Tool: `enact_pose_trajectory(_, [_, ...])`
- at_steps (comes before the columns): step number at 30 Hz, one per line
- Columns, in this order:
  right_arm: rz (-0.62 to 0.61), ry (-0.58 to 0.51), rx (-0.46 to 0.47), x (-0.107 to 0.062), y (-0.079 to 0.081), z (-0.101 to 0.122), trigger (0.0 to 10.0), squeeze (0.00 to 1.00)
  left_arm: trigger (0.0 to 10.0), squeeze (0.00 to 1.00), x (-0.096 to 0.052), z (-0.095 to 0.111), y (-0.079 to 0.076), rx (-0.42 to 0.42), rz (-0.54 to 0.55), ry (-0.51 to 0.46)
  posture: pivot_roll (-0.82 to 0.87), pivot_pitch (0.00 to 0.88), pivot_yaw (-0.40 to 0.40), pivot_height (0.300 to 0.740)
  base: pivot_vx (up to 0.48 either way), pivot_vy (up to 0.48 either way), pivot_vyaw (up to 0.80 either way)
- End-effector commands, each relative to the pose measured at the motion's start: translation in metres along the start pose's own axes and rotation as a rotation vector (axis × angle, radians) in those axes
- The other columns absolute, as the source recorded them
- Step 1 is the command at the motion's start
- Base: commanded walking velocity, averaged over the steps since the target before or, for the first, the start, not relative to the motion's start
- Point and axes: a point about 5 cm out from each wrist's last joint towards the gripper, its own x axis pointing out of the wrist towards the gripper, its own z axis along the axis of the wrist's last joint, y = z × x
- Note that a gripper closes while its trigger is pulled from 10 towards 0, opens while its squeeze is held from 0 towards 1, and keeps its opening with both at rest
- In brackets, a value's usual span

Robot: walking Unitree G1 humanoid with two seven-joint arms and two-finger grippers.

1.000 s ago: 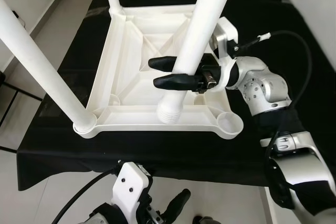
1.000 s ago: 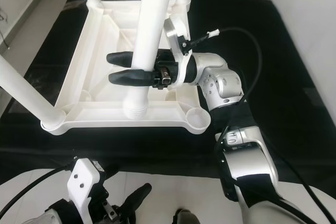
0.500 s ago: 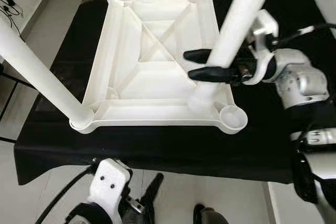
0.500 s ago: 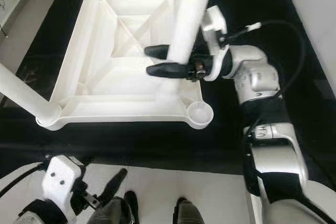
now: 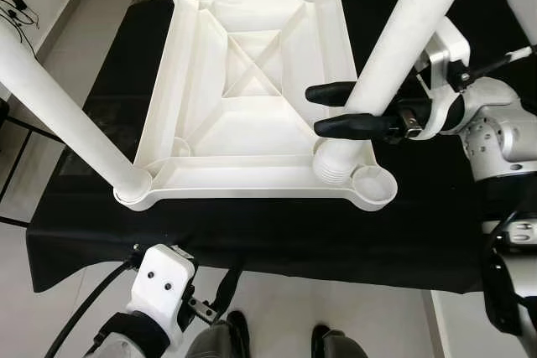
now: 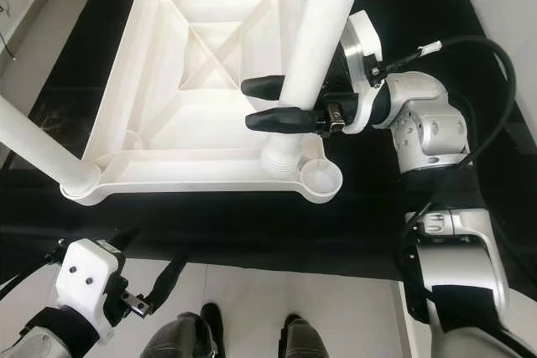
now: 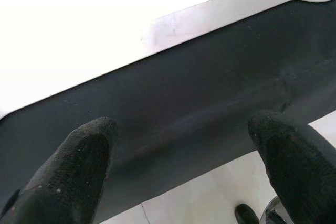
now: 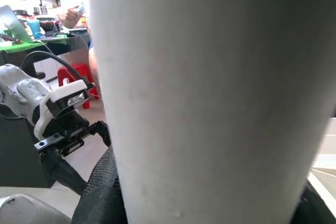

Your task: Building children table

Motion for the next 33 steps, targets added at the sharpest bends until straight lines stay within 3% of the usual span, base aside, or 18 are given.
enact_pose_trajectory(1, [0.009, 0.016, -0.021, 0.002, 0.002, -0.002, 10.0, 0.00, 10.0, 0.00, -0.002, -0.005, 0.002, -0.011, 0.011, 0.020, -0.06, 0.303, 0.072, 0.740, 0.000, 0.000, 0.00])
enact_pose_trajectory(7, [-0.017, 0.062, -0.011, 0.004, 0.001, -0.013, 10.0, 0.00, 10.0, 0.00, 0.002, -0.004, 0.002, -0.030, -0.016, -0.006, -0.07, 0.300, 0.074, 0.740, 0.000, 0.000, 0.00])
enact_pose_trajectory(18, [-0.058, 0.082, -0.041, 0.000, -0.008, -0.010, 10.0, 0.00, 10.0, 0.00, 0.009, 0.000, 0.010, -0.012, -0.018, -0.032, -0.06, 0.306, 0.067, 0.740, 0.000, 0.000, 0.00])
enact_pose_trajectory(25, [0.009, 0.114, -0.066, 0.010, -0.007, -0.008, 10.0, 0.00, 10.0, 0.00, 0.005, 0.002, 0.011, -0.004, -0.039, -0.029, -0.03, 0.333, 0.084, 0.740, 0.000, 0.000, 0.00])
enact_pose_trajectory(33, [-0.034, 0.147, -0.090, 0.003, -0.019, -0.005, 10.0, 0.00, 10.0, 0.00, 0.000, 0.004, 0.006, -0.007, -0.050, -0.025, -0.02, 0.358, 0.074, 0.740, 0.000, 0.000, 0.00])
